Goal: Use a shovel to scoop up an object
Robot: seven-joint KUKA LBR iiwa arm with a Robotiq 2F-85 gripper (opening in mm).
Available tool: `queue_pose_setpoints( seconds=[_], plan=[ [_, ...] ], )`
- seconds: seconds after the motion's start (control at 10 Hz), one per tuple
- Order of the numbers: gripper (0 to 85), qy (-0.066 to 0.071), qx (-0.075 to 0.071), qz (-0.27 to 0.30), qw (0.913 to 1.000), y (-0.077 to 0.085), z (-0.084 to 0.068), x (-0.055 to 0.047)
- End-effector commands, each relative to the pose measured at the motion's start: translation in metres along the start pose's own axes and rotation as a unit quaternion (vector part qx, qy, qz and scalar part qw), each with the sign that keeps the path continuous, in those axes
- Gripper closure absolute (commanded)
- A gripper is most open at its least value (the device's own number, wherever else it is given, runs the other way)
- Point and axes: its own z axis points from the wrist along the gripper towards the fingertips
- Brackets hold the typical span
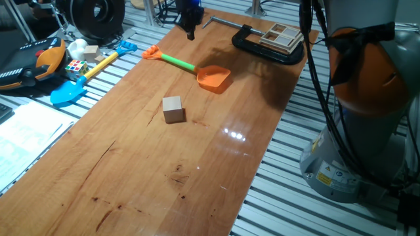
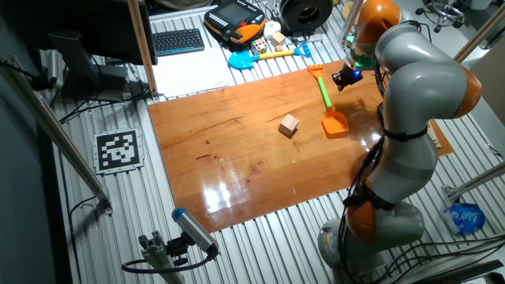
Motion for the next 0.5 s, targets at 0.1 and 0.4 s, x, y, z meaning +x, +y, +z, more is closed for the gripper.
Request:
queue_pose_setpoints(
  seconds=[0.1, 0.4],
  plan=[
    [68.0, 0.004, -0.004, 0.008, 1.0000, -0.0002, 0.0001, 0.0001],
    [68.0, 0.007, -0.005, 0.001, 1.0000, -0.0002, 0.0001, 0.0001]
  ],
)
